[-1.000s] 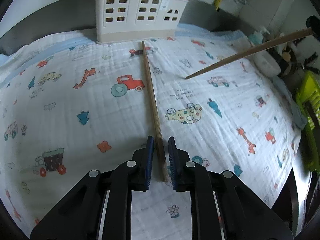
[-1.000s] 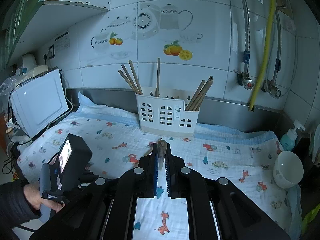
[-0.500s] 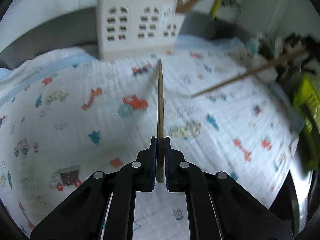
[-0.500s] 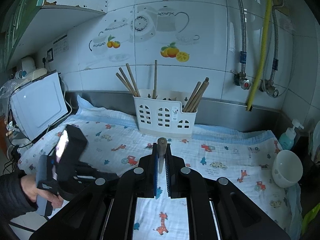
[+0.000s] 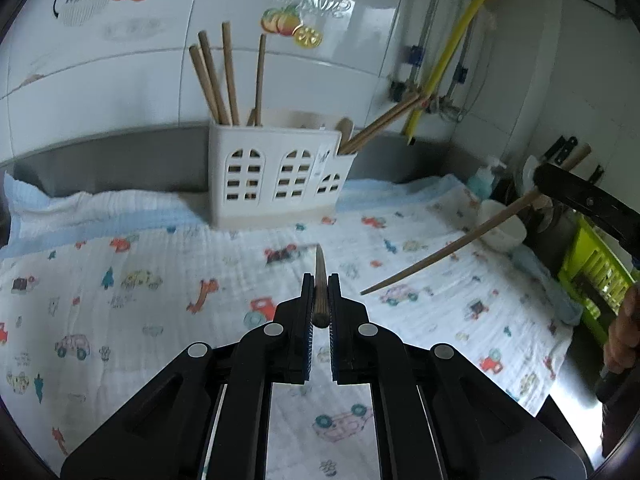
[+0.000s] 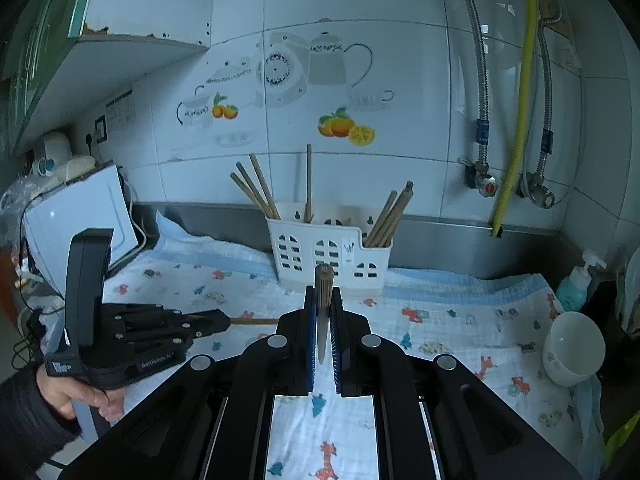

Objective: Organize utensils
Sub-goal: 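Lift the left gripper's chopstick over the holder while the right gripper carries its own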

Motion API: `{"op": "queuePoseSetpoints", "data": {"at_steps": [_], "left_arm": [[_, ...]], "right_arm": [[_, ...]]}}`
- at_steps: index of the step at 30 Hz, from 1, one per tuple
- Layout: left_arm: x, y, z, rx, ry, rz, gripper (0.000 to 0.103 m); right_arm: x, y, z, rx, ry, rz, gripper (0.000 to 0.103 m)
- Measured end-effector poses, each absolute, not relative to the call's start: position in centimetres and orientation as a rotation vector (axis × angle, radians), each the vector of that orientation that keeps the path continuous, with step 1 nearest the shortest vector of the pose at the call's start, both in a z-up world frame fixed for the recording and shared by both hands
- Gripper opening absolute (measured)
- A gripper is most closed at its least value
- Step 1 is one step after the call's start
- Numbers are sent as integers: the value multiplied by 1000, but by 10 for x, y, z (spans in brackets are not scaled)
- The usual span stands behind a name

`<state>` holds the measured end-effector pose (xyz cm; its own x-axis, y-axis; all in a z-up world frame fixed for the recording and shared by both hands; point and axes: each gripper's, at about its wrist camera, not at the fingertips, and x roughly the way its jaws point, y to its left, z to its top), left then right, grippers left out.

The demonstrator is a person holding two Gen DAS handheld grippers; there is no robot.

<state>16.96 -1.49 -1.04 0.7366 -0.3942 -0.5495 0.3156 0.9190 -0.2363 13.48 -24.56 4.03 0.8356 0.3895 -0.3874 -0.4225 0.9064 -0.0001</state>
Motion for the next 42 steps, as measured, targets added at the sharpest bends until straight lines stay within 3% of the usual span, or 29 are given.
{"op": "queuePoseSetpoints", "data": {"at_steps": [22,42], "left_arm": [[227,-1,75,-115,525,-395,5],[265,-2,191,-72,191,-277,5]], "right_arm": [[210,-242,150,-110,251,410,6],[292,-227,107,-142,352,383,6]]}}
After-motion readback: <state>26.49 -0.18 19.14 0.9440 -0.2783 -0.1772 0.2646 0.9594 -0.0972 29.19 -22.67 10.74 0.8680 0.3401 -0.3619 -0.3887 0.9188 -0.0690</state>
